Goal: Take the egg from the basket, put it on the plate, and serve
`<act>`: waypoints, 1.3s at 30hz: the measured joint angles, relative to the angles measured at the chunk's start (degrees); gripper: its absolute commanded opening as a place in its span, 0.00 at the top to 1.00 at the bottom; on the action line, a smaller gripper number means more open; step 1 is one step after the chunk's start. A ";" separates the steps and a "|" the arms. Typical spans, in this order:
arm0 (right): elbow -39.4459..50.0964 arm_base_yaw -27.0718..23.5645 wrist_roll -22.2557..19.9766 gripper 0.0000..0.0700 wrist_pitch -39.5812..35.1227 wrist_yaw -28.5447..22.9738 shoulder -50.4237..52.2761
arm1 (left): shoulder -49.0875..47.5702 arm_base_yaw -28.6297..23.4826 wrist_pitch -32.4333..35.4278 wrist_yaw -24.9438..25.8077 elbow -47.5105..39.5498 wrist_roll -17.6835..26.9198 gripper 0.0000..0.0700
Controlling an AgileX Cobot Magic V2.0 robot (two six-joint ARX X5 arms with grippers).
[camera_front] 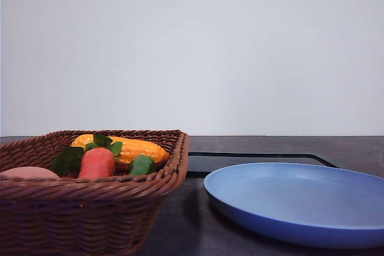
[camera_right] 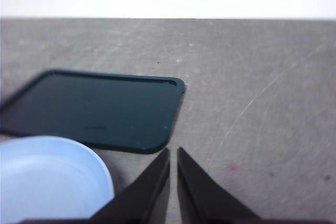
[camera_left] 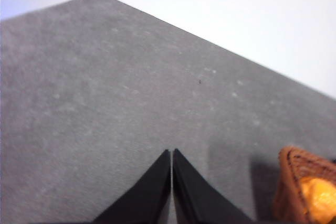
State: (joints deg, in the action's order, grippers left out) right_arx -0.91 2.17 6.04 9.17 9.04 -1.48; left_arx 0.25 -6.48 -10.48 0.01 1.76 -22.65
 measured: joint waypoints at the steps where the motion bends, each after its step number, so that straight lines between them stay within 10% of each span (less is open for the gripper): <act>1: 0.00 0.00 2.02 1.00 0.00 0.00 0.00 | 0.00 0.00 0.02 0.49 0.00 -1.11 1.00; 11: -2.07 0.00 13.70 1.00 4.35 0.00 -0.23 | 0.68 -0.04 -7.06 9.31 2.59 -3.74 1.00; 21: -15.64 -0.02 15.30 1.00 12.88 0.00 -10.07 | 11.43 -0.02 -11.78 15.82 12.06 -3.21 1.00; 39: -29.41 -0.04 12.88 1.00 22.43 18.45 -35.83 | 40.31 9.09 -26.06 29.83 35.29 14.03 1.00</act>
State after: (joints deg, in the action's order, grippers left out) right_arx -30.32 2.13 18.92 31.60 27.49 -37.31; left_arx 40.56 2.61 -36.54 29.84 37.05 -8.63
